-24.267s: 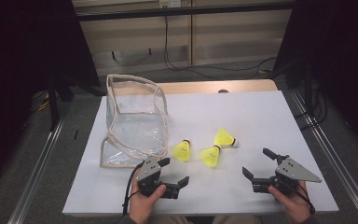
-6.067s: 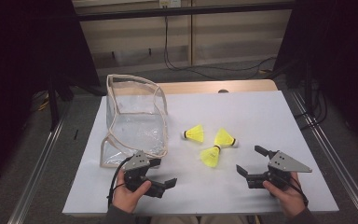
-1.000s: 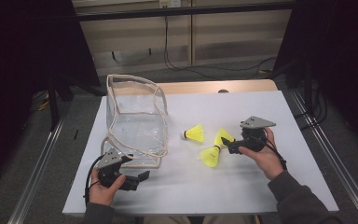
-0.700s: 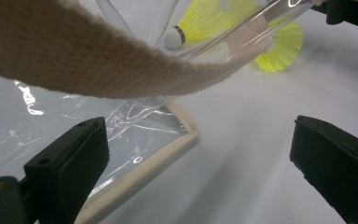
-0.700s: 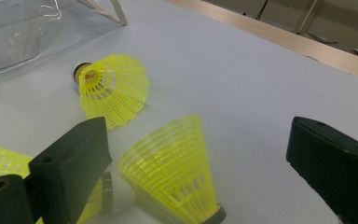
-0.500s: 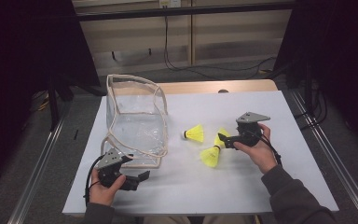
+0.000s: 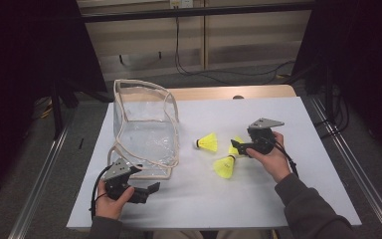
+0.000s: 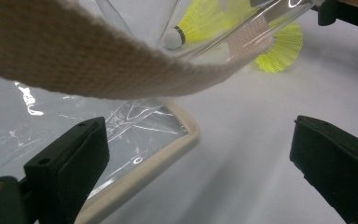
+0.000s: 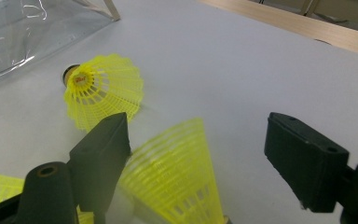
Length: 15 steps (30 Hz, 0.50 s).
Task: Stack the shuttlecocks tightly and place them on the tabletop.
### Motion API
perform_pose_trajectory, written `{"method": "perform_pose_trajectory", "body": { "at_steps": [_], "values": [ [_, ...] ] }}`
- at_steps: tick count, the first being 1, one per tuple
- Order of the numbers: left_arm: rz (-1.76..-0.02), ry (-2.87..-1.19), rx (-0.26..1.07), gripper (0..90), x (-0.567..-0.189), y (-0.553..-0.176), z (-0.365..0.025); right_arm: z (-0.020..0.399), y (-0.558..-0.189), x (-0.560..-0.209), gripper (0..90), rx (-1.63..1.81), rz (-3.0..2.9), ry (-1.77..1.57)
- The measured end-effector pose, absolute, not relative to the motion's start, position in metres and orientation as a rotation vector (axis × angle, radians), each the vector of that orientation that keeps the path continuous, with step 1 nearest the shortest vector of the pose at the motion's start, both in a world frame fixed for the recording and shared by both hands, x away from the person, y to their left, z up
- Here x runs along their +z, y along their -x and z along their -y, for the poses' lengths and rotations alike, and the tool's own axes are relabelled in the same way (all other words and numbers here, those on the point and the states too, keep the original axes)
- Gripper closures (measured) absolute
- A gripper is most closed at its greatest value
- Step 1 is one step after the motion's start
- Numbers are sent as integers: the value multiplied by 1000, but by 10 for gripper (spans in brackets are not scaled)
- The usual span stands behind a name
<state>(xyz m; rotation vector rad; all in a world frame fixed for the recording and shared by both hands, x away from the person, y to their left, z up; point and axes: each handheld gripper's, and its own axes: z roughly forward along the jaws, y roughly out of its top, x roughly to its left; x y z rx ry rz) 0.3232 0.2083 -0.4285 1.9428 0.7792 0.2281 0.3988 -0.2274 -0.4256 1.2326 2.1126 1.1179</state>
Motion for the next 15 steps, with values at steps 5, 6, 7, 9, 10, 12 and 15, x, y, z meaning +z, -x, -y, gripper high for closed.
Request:
{"method": "perform_pose_trajectory", "body": {
  "at_steps": [5,6,7,9,10,12,15],
  "values": [
    [-781,-1942,228,46,-429,-323,-208,221,-400,-425,254,1116,-2131,-1218],
    [-781,-1942,228,46,-429,-323,-208,220,-401,-426,254,1108,-2134,-1216],
    [-779,-1941,227,46,-429,-323,-208,219,-402,-429,259,1106,-2144,-1219],
    [-780,-1947,227,46,-429,-323,-208,219,-403,-430,284,1104,-2146,-1222],
    [-780,-1946,227,46,-429,-323,-208,219,-403,-431,348,1105,-2151,-1224],
    [-781,-1944,227,46,-429,-323,-208,219,-404,-433,407,1103,-2160,-1225],
    [-782,-1949,227,46,-429,-324,-208,220,-405,-433,542,1105,-2163,-1228]
  ]
}}
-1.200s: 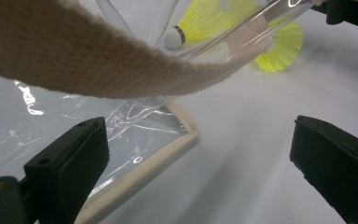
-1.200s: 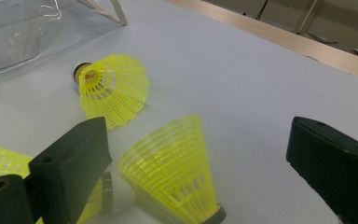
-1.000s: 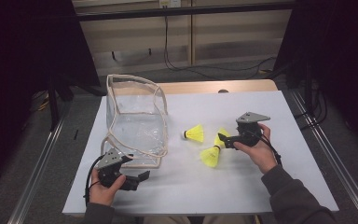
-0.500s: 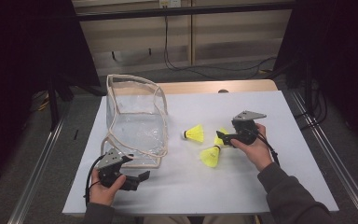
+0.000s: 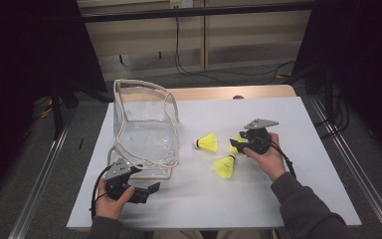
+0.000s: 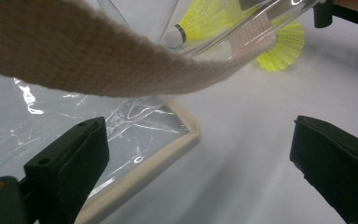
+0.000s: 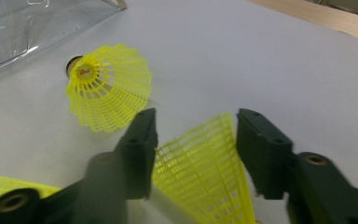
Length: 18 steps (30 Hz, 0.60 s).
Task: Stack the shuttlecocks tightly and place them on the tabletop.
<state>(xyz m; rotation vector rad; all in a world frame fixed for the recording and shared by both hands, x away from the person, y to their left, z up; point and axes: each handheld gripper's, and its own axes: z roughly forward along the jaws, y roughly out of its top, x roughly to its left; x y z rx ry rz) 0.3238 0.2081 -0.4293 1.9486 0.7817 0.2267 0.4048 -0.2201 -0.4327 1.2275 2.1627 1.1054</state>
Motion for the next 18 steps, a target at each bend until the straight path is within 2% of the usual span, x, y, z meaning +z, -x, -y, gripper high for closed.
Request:
{"method": "perform_pose_trajectory", "body": {
  "at_steps": [6,10,18],
  "values": [
    [-783,-1949,228,46,-430,-324,-208,226,-404,-430,753,1122,-2167,-1230],
    [-783,-1956,227,46,-430,-324,-208,230,-403,-425,820,1156,-2158,-1215],
    [-782,-1954,230,46,-430,-324,-208,235,-402,-419,827,1172,-2127,-1195]
  ]
}}
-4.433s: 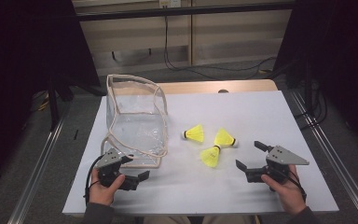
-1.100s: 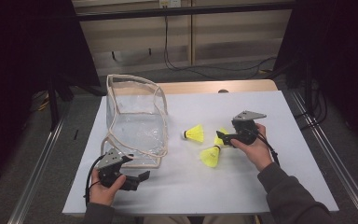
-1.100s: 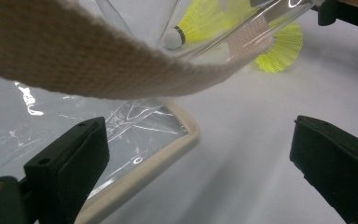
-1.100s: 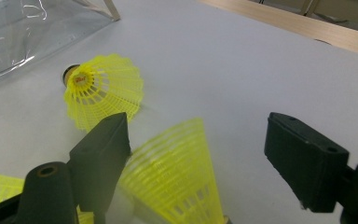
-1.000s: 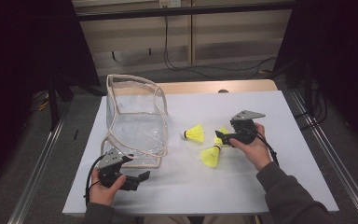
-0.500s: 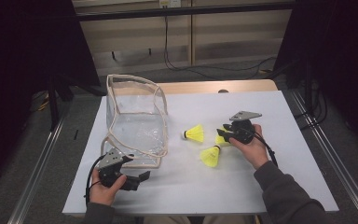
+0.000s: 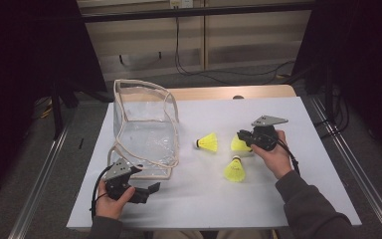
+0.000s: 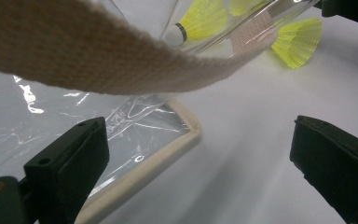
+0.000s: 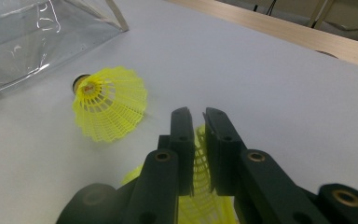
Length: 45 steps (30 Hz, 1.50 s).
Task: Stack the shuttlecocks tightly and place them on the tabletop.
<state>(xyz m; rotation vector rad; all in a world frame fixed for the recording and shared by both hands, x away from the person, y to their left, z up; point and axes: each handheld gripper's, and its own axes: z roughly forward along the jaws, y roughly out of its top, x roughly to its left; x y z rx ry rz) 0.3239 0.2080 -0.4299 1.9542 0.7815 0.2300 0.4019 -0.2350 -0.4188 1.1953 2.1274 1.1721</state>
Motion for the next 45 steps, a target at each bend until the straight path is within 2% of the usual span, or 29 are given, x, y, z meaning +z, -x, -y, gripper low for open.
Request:
{"method": "perform_pose_trajectory", "body": {
  "at_steps": [4,12,21,22,24,34,40,41,45],
  "values": [
    [-782,-1954,227,46,-430,-324,-208,232,-402,-418,864,1188,-2134,-1183],
    [-782,-1952,226,46,-430,-324,-208,229,-402,-413,872,1214,-2126,-1160],
    [-784,-1952,227,46,-430,-324,-207,233,-404,-415,819,1192,-2124,-1178],
    [-784,-1952,228,46,-431,-324,-208,233,-404,-414,772,1196,-2121,-1184],
    [-783,-1954,231,46,-431,-324,-208,234,-404,-414,759,1191,-2117,-1187],
    [-784,-1954,234,46,-431,-324,-208,253,-397,-409,747,1149,-2094,-1202],
    [-782,-1955,235,46,-431,-324,-208,269,-394,-407,820,1123,-2074,-1230],
    [-783,-1955,236,46,-431,-324,-208,274,-393,-406,890,1119,-2070,-1233],
    [-783,-1952,238,46,-431,-324,-207,278,-392,-406,900,1108,-2076,-1230]
  ]
}}
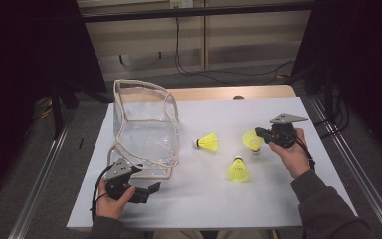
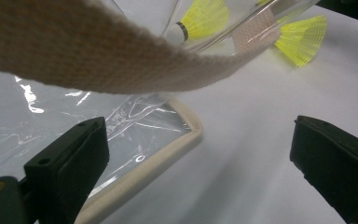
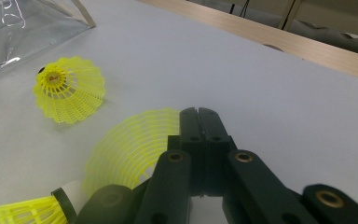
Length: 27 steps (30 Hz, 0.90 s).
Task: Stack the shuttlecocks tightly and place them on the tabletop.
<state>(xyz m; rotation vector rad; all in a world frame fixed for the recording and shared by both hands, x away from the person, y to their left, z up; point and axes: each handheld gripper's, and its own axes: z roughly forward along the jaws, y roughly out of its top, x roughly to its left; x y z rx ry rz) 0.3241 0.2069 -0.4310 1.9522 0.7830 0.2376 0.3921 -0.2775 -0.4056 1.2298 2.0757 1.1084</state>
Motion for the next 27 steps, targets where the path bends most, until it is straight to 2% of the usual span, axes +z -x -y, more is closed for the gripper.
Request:
{"method": "perform_pose_trajectory", "body": {
  "at_steps": [15,27],
  "values": [
    [-782,-1950,237,46,-430,-324,-207,246,-402,-411,900,1221,-2078,-1191],
    [-779,-1949,238,46,-430,-324,-206,275,-396,-416,836,1131,-2033,-1260]
  ]
}}
